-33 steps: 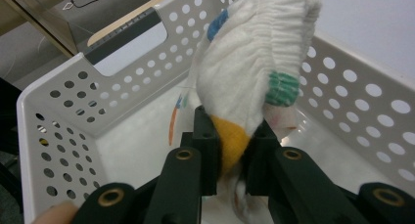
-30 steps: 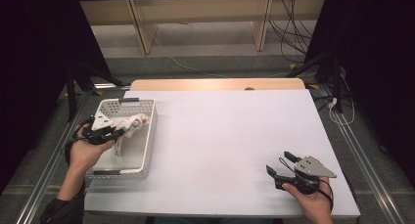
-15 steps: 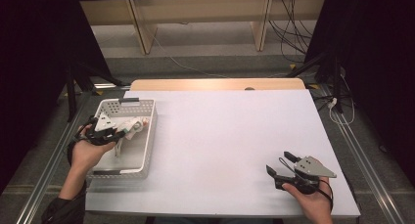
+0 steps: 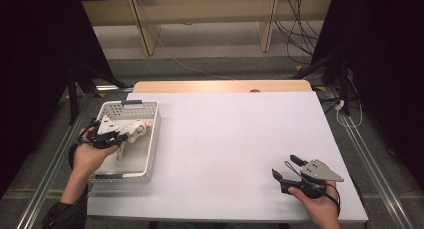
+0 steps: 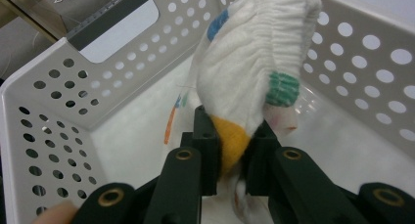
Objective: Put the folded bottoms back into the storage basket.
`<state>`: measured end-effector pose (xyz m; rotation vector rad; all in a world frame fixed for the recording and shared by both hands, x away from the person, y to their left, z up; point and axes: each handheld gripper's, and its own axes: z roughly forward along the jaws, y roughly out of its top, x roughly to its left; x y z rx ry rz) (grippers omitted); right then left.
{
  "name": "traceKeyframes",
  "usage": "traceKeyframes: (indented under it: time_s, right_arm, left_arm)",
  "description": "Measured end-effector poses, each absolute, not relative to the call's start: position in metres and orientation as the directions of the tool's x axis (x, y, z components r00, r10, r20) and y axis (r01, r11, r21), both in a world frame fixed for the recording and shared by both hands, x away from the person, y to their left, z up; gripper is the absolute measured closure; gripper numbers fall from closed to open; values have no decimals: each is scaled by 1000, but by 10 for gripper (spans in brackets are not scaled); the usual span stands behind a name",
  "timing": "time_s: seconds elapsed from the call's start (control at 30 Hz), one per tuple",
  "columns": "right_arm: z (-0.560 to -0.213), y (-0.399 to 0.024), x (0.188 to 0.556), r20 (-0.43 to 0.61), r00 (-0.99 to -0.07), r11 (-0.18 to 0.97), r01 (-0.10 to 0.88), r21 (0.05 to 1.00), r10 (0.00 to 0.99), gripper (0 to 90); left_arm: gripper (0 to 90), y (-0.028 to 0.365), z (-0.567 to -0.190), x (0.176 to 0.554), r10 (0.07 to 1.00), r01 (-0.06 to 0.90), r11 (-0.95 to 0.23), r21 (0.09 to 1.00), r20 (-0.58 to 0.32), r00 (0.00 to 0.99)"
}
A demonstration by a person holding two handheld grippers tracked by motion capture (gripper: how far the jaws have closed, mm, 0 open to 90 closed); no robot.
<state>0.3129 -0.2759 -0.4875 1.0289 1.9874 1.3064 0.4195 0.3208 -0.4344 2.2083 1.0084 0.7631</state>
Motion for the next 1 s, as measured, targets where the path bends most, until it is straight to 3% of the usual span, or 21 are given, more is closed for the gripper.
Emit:
traceKeyframes:
  time_s: [1.0]
  right_arm:
    - [-488, -275, 313, -27, -560, 232, 299, 926, 828, 190]
  left_arm:
    - [788, 321, -444, 423, 753, 477, -598, 644, 247, 610]
